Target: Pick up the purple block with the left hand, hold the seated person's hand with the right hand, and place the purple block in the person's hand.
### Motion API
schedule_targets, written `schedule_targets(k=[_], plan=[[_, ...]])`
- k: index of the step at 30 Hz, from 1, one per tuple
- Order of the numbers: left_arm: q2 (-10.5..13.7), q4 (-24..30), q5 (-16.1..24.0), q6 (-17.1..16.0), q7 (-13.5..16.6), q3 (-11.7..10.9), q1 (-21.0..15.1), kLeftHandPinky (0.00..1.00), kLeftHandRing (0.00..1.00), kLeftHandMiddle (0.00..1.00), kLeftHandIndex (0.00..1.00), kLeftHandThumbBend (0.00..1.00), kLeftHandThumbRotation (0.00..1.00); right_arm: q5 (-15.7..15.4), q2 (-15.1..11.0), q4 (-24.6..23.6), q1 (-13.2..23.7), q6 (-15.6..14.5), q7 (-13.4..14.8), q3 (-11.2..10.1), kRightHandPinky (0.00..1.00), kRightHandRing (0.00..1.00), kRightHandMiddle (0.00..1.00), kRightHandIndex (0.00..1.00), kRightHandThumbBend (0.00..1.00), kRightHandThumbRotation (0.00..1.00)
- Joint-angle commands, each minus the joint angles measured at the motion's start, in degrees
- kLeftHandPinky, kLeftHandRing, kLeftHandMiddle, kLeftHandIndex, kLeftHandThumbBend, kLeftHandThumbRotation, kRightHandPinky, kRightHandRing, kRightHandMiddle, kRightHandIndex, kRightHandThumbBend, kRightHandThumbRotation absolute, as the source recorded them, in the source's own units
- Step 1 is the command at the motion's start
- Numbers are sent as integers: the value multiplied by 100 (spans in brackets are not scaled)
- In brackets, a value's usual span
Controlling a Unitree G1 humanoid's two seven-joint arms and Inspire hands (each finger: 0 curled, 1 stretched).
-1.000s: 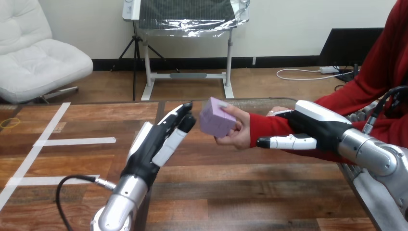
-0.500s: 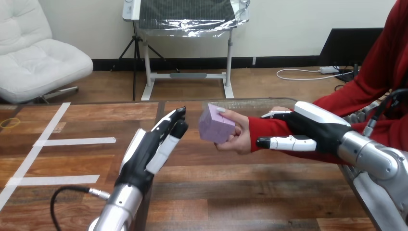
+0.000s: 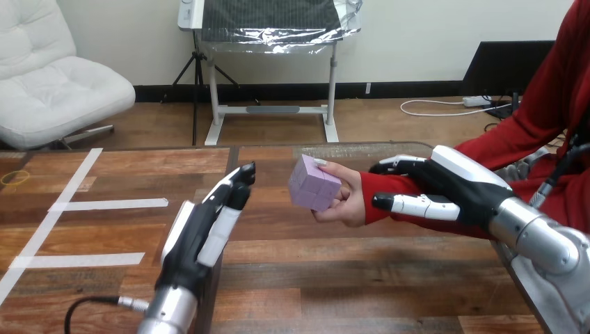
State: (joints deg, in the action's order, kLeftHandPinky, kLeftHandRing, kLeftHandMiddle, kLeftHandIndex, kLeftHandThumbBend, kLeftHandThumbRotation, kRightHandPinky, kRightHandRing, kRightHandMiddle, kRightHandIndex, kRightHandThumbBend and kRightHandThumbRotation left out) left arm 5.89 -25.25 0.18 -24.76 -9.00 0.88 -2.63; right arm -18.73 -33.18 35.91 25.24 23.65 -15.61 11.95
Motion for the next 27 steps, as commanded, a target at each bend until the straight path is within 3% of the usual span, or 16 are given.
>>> schedule_targets(k=[1, 7, 10, 14, 22, 27], plan=[[-73, 515, -103, -280, 8, -32, 62, 89, 87, 87, 84, 79, 100, 317, 227, -756, -60, -231, 204, -376, 66, 82, 86, 87, 93, 100], [-93, 789, -206, -290, -42, -28, 351, 86, 85, 86, 83, 76, 100, 640, 450, -1175, -347, -137, 457, -642, 69, 84, 88, 88, 84, 100], [-91, 916, -240, -406, -69, -27, 506, 86, 85, 86, 82, 74, 100, 788, 577, -1620, -534, -409, 527, -761, 73, 87, 89, 89, 79, 100], [-103, 1127, -225, -537, -14, -38, 753, 85, 85, 85, 81, 75, 100, 1067, 772, -1923, -719, -224, 659, -909, 77, 89, 90, 90, 77, 100], [-59, 1528, -358, -684, -92, -43, 1175, 83, 82, 81, 78, 77, 100, 1121, 1034, -2820, -1189, -320, 990, -1048, 84, 92, 92, 92, 87, 100], [-12, 1867, -345, -759, -75, -65, 1478, 82, 81, 80, 77, 75, 100, 1419, 1239, -3223, -1503, 123, 972, -1088, 88, 93, 93, 93, 89, 100]])
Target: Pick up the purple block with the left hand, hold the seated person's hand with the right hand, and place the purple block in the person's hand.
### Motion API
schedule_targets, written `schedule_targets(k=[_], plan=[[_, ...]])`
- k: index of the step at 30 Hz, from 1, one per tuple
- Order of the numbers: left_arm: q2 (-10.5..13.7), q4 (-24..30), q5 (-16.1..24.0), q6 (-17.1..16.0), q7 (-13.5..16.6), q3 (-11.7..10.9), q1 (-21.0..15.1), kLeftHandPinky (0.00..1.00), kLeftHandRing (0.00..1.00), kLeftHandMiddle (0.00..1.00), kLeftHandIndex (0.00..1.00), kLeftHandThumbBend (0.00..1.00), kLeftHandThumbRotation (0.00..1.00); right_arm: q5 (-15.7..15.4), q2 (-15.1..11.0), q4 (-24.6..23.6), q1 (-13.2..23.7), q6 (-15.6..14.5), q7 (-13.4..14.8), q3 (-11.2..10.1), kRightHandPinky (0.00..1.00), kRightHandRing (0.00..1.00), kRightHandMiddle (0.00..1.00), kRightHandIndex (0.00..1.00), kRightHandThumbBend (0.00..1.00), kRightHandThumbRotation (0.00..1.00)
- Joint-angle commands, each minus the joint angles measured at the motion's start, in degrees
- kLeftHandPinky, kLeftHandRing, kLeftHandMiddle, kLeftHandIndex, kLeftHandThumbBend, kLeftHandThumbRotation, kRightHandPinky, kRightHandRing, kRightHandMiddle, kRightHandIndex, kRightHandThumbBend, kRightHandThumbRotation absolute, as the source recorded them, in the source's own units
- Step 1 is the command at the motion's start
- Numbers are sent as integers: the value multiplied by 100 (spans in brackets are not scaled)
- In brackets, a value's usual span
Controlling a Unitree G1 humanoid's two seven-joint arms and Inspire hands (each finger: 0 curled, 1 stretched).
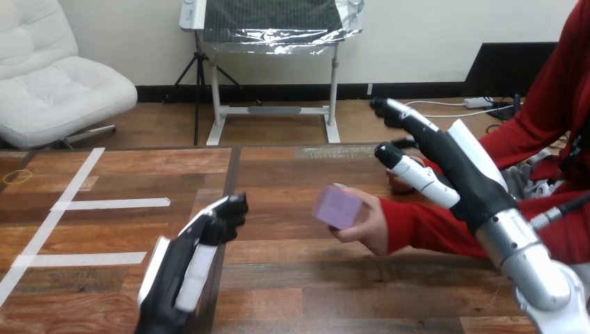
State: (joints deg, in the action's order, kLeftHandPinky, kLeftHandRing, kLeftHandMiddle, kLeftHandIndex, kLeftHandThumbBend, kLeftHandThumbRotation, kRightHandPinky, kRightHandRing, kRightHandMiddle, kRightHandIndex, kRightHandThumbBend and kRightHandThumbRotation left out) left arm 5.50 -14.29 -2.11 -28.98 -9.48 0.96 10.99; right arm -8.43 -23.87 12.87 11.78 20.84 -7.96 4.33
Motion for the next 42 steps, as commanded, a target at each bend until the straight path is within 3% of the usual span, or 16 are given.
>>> schedule_targets(k=[1, 5, 16, 19, 22, 25, 28, 35, 42], plan=[[28, 810, -118, -353, -24, -79, 149, 81, 80, 79, 76, 74, 100, 427, 328, -950, -189, 463, 200, -329, 89, 93, 93, 93, 88, 100], [83, 1106, -257, -378, -122, -86, 350, 78, 78, 77, 75, 74, 100, 812, 529, -1352, -487, 499, 78, -266, 89, 93, 94, 93, 91, 100], [199, 1705, -501, -416, -332, -96, 743, 74, 77, 77, 77, 73, 100, 1241, 888, -1934, -1153, 706, -165, 62, 90, 93, 94, 92, 88, 100], [211, 1843, -561, -474, -385, -89, 797, 74, 77, 78, 78, 72, 100, 1212, 1131, -1940, -1307, 932, -59, 129, 89, 91, 92, 91, 86, 100], [164, 2002, -553, -503, -349, -84, 864, 73, 78, 79, 79, 71, 100, 1350, 1236, -1839, -1406, 1098, -233, 260, 88, 90, 91, 90, 84, 100], [114, 2216, -592, -446, -339, -42, 936, 73, 78, 79, 80, 71, 100, 1427, 1310, -2079, -1652, 903, -294, 386, 88, 90, 91, 91, 85, 100], [50, 2363, -665, -478, -343, 11, 969, 72, 78, 80, 80, 70, 100, 1452, 1444, -2001, -1800, 1129, -346, 473, 88, 90, 90, 91, 82, 100], [24, 2713, -916, -384, -415, 136, 1108, 73, 78, 80, 80, 71, 100, 1582, 1581, -1915, -2037, 1129, -562, 639, 92, 91, 91, 91, 80, 100], [20, 3006, -880, -349, -389, 204, 1179, 73, 77, 80, 80, 71, 100, 1603, 1719, -1619, -2163, 1280, -744, 718, 95, 92, 91, 91, 77, 100]])
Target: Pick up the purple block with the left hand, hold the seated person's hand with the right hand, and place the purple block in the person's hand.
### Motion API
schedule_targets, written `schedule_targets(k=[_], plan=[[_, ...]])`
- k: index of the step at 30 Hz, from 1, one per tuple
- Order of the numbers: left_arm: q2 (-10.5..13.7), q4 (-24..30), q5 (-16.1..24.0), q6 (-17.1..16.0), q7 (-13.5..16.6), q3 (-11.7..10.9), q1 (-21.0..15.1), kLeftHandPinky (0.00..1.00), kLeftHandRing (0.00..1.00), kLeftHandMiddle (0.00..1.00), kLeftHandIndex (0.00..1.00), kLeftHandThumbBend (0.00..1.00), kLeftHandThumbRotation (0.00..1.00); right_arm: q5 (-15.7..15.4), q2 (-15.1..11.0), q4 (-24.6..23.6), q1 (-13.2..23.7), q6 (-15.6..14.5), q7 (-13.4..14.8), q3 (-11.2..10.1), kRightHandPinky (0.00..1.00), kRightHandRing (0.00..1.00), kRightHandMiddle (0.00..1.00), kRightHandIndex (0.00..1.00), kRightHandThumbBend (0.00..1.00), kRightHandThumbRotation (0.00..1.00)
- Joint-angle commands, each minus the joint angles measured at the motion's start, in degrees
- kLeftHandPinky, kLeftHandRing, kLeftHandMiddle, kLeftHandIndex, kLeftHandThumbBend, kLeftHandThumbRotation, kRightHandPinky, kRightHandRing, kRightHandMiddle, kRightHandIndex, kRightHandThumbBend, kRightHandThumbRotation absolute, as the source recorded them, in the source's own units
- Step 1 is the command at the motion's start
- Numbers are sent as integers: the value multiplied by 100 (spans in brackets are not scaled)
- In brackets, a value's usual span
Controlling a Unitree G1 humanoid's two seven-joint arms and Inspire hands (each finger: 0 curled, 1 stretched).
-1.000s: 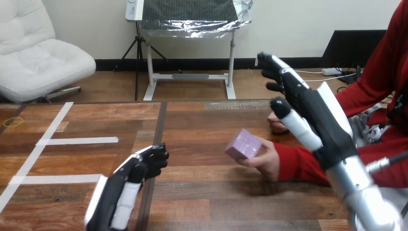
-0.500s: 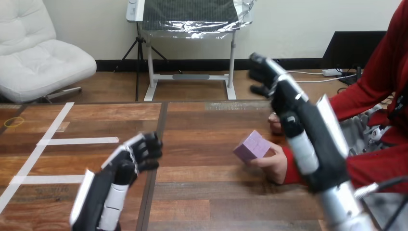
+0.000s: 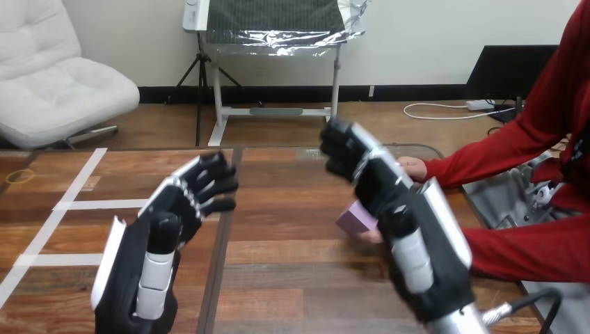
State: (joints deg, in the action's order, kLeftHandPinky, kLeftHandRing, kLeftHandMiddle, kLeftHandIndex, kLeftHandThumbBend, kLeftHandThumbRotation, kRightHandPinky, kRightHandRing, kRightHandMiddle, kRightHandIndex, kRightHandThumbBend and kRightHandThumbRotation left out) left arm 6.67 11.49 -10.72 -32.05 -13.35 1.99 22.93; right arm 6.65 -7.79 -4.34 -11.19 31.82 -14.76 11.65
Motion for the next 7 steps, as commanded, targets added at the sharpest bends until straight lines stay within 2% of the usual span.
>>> schedule_targets(k=[1, 4, 7], plan=[[-95, 452, -18, -35, 0, 106, -12, 73, 77, 80, 80, 71, 100, 93, 120, 119, 119, 183, -83, -10, 95, 92, 91, 91, 76, 100], [-83, 528, -32, -14, 0, 118, -10, 73, 77, 79, 80, 72, 100, 255, 150, 163, 53, 73, -232, 48, 98, 93, 92, 92, 75, 100], [-81, 584, -29, 2, 11, 123, -9, 73, 77, 79, 80, 72, 99, 299, 205, 248, -6, 86, -317, 89, 99, 94, 93, 93, 74, 100]])
